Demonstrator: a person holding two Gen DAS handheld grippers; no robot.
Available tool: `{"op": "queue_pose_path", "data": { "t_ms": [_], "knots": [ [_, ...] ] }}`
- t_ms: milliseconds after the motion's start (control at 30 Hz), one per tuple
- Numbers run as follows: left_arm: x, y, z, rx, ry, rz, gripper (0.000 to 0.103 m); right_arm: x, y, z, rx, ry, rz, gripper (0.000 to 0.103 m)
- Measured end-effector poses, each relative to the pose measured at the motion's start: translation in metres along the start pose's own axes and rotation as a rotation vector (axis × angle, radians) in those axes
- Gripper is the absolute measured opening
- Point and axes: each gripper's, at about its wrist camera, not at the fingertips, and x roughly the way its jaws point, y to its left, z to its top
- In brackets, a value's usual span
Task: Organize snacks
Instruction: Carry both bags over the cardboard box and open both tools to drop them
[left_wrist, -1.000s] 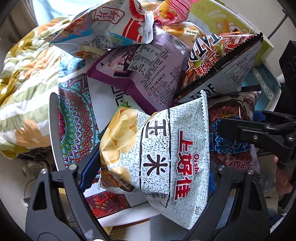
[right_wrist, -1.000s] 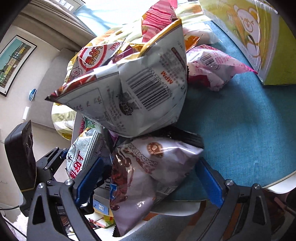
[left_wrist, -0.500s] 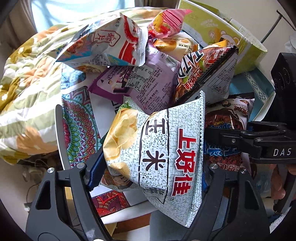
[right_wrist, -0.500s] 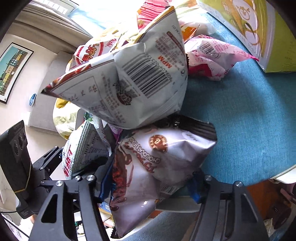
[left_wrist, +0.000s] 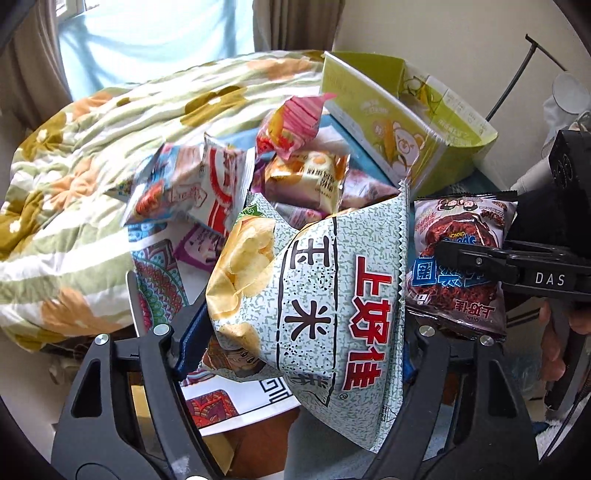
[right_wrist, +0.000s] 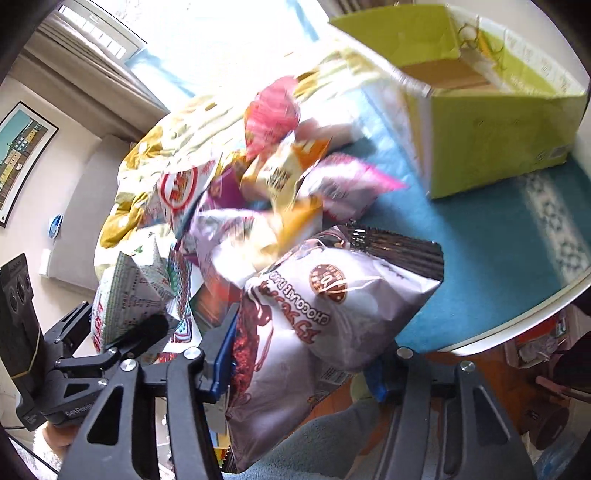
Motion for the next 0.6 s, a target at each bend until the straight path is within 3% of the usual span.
{"op": "queue_pose_path", "data": {
  "t_ms": [300,600],
  "knots": [
    [-0.006,-0.038,0.072,0.02,-0.095,0.035,0.075,-0.06,-0.012,0.044,-0.056,-0.122,-0.031,0.053],
    [0.006,-0.102,0.176,-0.057,-0.183,0.129,0.075,-0.094,-0.048,0.143,-0.181,-0.209,0.0,0.052]
  ]
}}
